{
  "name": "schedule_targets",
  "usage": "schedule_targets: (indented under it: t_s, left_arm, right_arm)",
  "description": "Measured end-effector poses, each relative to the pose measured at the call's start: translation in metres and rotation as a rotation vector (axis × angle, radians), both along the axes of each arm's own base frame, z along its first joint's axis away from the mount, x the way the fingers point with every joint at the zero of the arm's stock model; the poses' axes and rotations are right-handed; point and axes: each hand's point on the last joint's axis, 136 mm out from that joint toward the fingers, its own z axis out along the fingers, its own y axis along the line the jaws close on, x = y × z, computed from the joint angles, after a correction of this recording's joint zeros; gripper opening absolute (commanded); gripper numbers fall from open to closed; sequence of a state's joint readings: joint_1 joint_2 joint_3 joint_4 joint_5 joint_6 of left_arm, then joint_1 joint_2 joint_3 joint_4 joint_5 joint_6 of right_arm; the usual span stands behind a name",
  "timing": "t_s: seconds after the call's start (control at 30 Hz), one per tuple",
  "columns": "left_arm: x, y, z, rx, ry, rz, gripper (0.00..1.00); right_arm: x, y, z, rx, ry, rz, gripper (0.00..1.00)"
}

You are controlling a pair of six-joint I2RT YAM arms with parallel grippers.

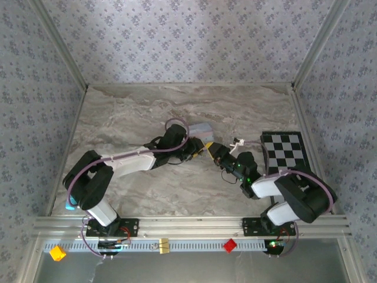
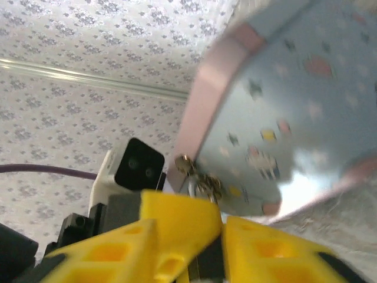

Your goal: Unlock a padlock with a key

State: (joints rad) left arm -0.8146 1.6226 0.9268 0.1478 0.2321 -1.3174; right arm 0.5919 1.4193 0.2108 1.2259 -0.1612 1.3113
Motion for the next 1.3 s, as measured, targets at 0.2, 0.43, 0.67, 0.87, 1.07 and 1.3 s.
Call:
schedule_targets:
  t_s: [0.2,0.43,0.67,0.87,1.07,1.3]
  left_arm:
    - [-0.011,0.013,-0.021,0.098,0.046,-0.026,0.16]
    - [-0.021,0.042,-0.038,0.325,0.067,-0.069,0.16]
    - [-0.032,0.077,-0.065,0.551,0.078,-0.107,0.17]
    - [-0.038,0.086,-0.087,0.689,0.066,-0.137,0.2]
    - [-0.041,0.082,-0.089,0.766,0.029,-0.172,0.38]
    - [-0.046,0.081,-0.086,0.788,-0.003,-0.208,0.66]
  right_arm:
    - [-0.004,-0.021,0.005,-0.122,-0.058,-0.02,0.47]
    - [-0.017,-0.047,0.032,-0.381,-0.185,-0.062,0.57]
    - [-0.024,-0.067,0.022,-0.554,-0.197,-0.09,0.57]
    - [-0.025,-0.068,0.0,-0.609,-0.134,-0.063,0.57]
    - [-0.025,-0.068,0.0,-0.618,-0.141,-0.06,0.57]
    - [-0.025,-0.068,0.0,-0.624,-0.145,-0.059,0.57]
